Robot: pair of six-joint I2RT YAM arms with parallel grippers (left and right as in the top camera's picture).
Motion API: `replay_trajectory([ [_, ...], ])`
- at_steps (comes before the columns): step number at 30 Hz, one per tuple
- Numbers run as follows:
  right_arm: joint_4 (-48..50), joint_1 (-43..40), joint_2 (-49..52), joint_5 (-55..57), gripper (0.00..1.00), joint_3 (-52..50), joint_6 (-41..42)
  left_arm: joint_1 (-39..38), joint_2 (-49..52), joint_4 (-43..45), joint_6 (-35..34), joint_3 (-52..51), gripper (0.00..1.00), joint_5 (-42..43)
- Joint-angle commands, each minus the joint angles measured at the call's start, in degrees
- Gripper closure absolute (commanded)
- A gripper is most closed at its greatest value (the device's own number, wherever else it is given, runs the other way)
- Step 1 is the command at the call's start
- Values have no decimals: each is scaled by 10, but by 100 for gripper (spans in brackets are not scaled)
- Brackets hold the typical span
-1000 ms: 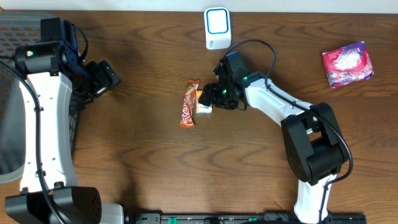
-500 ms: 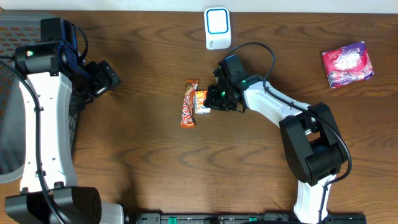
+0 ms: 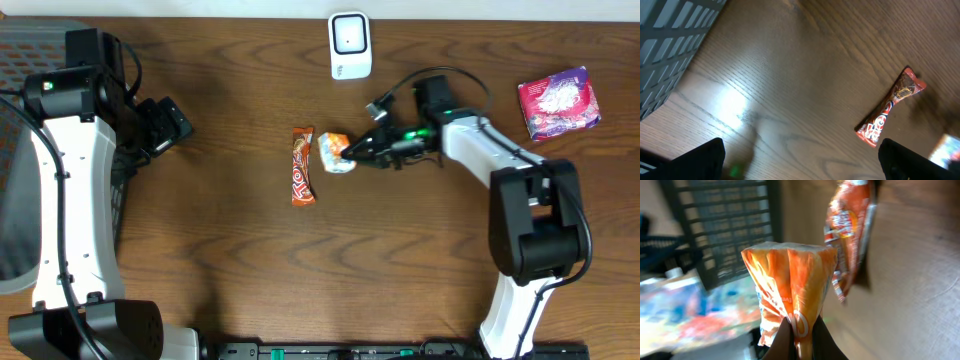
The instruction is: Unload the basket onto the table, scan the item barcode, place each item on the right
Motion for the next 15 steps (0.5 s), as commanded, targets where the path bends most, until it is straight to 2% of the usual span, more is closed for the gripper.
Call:
replay_trajectory([
  [1, -21, -22, 4, -133, 99, -4, -91, 1, 3, -2, -1, -3, 2, -7],
  [11, -76, -36, 4, -68, 99, -4, -132, 1, 3, -2, -1, -3, 2, -7],
  [13, -94, -36, 4, 6, 99, -4, -130, 1, 3, -2, -1, -3, 2, -7],
  [15, -124, -35, 4, 129, 99, -4, -116, 1, 3, -2, -1, -3, 2, -7],
])
